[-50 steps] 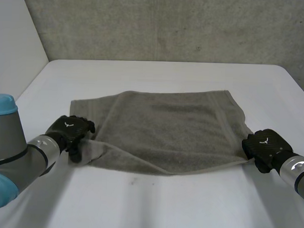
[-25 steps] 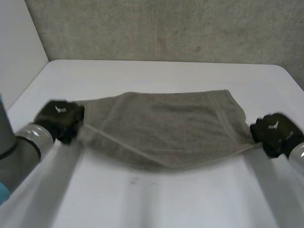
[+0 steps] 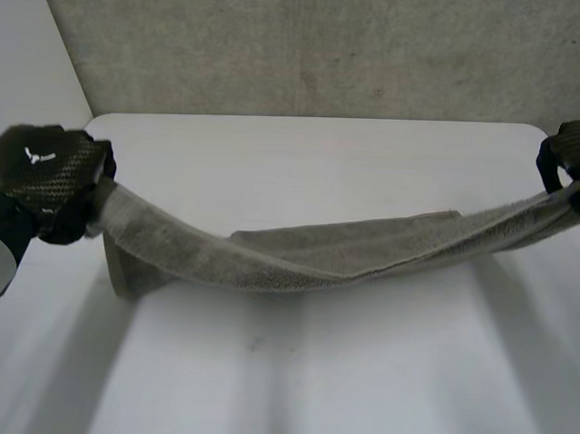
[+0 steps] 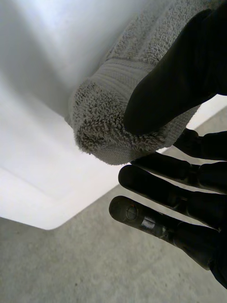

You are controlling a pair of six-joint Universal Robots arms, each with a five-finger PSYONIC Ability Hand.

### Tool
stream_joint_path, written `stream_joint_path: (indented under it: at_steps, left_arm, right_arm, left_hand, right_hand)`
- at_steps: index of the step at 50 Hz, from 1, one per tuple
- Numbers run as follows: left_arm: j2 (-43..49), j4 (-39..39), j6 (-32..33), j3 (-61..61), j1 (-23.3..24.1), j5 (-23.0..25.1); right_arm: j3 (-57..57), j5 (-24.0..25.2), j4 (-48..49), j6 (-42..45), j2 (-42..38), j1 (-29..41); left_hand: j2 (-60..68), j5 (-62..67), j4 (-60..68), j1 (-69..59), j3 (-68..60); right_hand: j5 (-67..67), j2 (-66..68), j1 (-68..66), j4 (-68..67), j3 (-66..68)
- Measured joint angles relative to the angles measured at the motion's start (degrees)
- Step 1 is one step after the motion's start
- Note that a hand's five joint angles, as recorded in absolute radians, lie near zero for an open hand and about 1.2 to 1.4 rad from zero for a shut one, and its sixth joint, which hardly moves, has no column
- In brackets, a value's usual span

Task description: Fold the towel.

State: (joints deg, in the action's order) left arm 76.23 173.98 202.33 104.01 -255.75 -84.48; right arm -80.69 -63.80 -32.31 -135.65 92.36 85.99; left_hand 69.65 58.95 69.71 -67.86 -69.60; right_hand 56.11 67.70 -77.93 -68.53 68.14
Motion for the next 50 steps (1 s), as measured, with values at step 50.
stream_joint_path:
  at_steps: [50]
  left_arm:
    - [31.70, 11.73, -17.05, -33.15, -1.71, 0.47]
  right_arm:
    - [7.86, -8.97, 39.81, -21.04, -17.45, 11.05]
  left_hand:
    - [0.06, 0.27, 0.03, -0.45, -0.08]
  right_hand:
    - [0.35, 0.09, -0.18, 0.00, 0.21]
